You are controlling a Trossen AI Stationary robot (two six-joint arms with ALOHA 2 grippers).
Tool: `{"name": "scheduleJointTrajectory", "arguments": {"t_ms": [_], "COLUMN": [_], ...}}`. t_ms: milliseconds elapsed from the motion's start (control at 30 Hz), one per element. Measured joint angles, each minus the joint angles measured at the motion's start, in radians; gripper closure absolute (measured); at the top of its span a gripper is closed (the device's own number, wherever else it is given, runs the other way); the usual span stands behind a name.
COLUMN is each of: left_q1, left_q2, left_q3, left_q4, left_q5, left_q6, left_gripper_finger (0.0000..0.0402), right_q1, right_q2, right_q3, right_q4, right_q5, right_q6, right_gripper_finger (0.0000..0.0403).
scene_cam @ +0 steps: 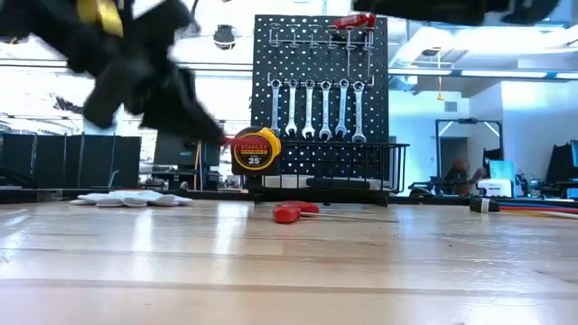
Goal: Hang tools onto peg board
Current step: Hang the red allen wrench on the peg board
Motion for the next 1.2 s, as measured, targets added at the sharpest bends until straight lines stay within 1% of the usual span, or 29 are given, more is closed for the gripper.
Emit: {"name": "scheduleJointTrajectory", "arguments": {"t_ms": [33,100,200,300,367,500,567,600,667,700,833,933,1000,1067,1200], "left_q1": [-0.007,-0.018,-0.035,-0.044,-0.047,-0.047,-0.048,-0.049,-0.049,-0.048,-0.039,-0.039,-0.039,-0.039,-0.039], "left_q2": [0.001,0.014,0.045,0.08,0.092,0.097,0.097,0.099,0.094,0.092,0.095,0.095,0.093,0.095,0.094], "left_q3": [0.041,0.12,0.224,0.322,0.382,0.483,0.526,0.55,0.592,0.607,0.639,0.644,0.645,0.645,0.645], "left_q4": [-0.024,-0.058,-0.104,-0.138,-0.16,-0.16,-0.173,-0.176,-0.177,-0.175,-0.183,-0.188,-0.221,-0.234,-0.229], "left_q5": [-0.011,-0.041,-0.11,-0.158,-0.193,-0.221,-0.221,-0.222,-0.223,-0.224,-0.203,-0.202,-0.204,-0.204,-0.204], "left_q6": [0.045,0.134,0.276,0.461,0.581,0.781,0.855,0.887,0.917,0.92,0.917,0.89,0.872,0.863,0.855], "left_gripper_finger": [0.0323,0.0323,0.0323,0.0323,0.0323,0.0323,0.0323,0.0323,0.0323,0.0323,0.0323,0.0323,0.0323,0.0323,0.0323], "right_q1": [-0.014,-0.034,-0.049,-0.056,-0.056,-0.033,-0.014,-0.002,0.024,0.034,0.063,0.084,0.102,0.127,0.159], "right_q2": [0.016,0.049,0.075,0.082,0.08,0.055,0.047,0.047,0.049,0.051,0.049,0.05,0.049,0.041,0.038], "right_q3": [0.017,0.052,0.099,0.133,0.155,0.207,0.228,0.235,0.246,0.252,0.264,0.263,0.263,0.263,0.263], "right_q4": [-0.002,-0.009,-0.009,-0.011,-0.033,-0.178,-0.215,-0.213,-0.215,-0.213,-0.177,-0.124,-0.1,-0.105,-0.102], "right_q5": [-0.032,-0.044,0.028,0.097,0.123,0.146,0.213,0.271,0.377,0.411,0.477,0.544,0.6,0.61,0.533], "right_q6": [-0.051,-0.15,-0.261,-0.286,-0.289,-0.309,-0.313,-0.311,-0.324,-0.329,-0.338,-0.389,-0.422,-0.442,-0.442], "right_gripper_finger": [0.0159,0.0159,0.0159,0.0159,0.0159,0.0158,0.0157,0.0157,0.0157,0.0157,0.016,0.0167,0.0174,0.0181,0.0195]}}
